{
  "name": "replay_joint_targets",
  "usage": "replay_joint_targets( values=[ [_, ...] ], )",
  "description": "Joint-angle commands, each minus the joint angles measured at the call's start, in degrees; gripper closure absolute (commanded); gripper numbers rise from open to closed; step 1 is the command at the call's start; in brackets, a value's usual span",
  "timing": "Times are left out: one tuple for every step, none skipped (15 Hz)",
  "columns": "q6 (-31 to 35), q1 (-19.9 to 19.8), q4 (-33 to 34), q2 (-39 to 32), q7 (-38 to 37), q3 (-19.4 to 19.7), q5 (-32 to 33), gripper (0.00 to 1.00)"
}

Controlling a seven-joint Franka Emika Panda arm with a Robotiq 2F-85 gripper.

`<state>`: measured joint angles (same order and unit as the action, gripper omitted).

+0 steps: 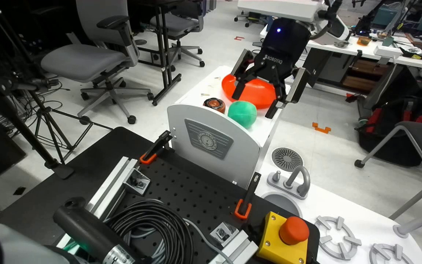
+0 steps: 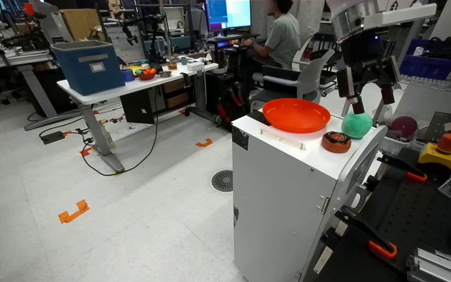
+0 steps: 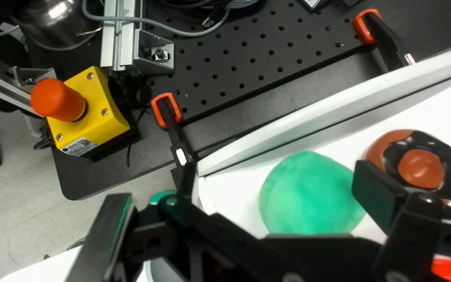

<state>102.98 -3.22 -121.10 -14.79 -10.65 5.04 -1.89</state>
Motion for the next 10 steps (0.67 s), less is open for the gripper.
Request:
replay_joint_targets(
  values=[
    [-1.51, 0.30, 0.50, 0.93, -0.32, -0.38, -0.27, 0.00],
    [-1.54, 0.35, 0.56, 0.91, -0.29, -0.40, -0.27, 0.00],
    [-1.58, 0.41, 0.66, 0.86, -0.25, -0.42, -0.25, 0.00],
    [-1.60, 0.46, 0.76, 0.82, -0.23, -0.43, -0.24, 0.00],
    [-1.61, 0.49, 0.88, 0.75, -0.21, -0.46, -0.27, 0.00],
    [-1.60, 0.52, 0.95, 0.71, -0.26, -0.50, -0.29, 0.00],
    [-1.58, 0.54, 1.01, 0.71, -0.29, -0.55, -0.31, 0.00],
    [-1.55, 0.59, 1.05, 0.74, -0.32, -0.63, -0.40, 0.00],
    [-1.53, 0.66, 1.12, 0.77, -0.35, -0.71, -0.39, 0.00],
    [-1.50, 0.76, 1.22, 0.83, -0.37, -0.82, -0.36, 0.00]
  ],
)
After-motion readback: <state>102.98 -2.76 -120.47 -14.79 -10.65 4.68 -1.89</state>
